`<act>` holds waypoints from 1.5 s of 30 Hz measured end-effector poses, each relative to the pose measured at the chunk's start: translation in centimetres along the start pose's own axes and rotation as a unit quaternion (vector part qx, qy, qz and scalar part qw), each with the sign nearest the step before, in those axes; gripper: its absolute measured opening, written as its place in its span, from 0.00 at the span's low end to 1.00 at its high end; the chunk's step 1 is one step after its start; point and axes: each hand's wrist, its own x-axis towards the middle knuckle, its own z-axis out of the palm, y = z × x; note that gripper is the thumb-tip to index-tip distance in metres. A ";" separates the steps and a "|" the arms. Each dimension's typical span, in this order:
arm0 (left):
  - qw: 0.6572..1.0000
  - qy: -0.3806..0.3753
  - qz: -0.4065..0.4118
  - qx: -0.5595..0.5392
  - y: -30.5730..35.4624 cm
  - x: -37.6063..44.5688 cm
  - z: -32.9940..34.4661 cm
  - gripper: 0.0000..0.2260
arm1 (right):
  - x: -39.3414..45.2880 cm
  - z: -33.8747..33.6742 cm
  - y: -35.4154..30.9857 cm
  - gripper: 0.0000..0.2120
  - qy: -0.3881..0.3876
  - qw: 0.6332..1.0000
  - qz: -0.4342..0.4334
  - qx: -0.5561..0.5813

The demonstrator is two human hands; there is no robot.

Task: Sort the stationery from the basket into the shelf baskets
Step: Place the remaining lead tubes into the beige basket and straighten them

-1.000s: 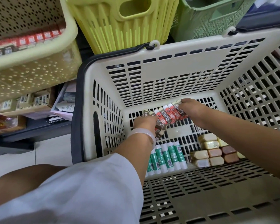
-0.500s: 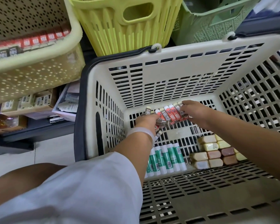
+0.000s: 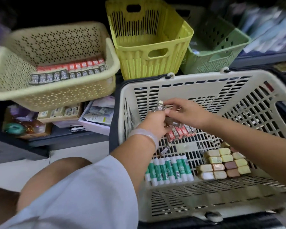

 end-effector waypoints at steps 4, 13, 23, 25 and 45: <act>0.996 -0.084 0.032 -0.001 1.8 -3.2 -1.5 0.09 | -1.0 -1.0 -3.1 0.24 0.001 0.993 -0.084 -0.086; 0.976 -0.124 0.089 -0.157 8.1 -12.4 -5.0 0.11 | -2.3 -0.9 -12.9 0.21 0.152 0.959 -0.201 -0.131; 0.956 -0.083 0.211 -0.186 14.7 -15.8 -11.6 0.08 | 0.9 1.6 -23.3 0.13 0.195 0.934 -0.244 -0.176; 0.953 -0.065 0.230 -0.188 15.8 -15.4 -13.4 0.09 | 2.3 2.5 -24.6 0.10 0.157 0.947 -0.248 -0.133; 0.943 0.029 0.305 -0.126 22.0 -7.8 -22.0 0.07 | 20.2 7.1 -23.1 0.04 -0.090 0.984 0.132 0.079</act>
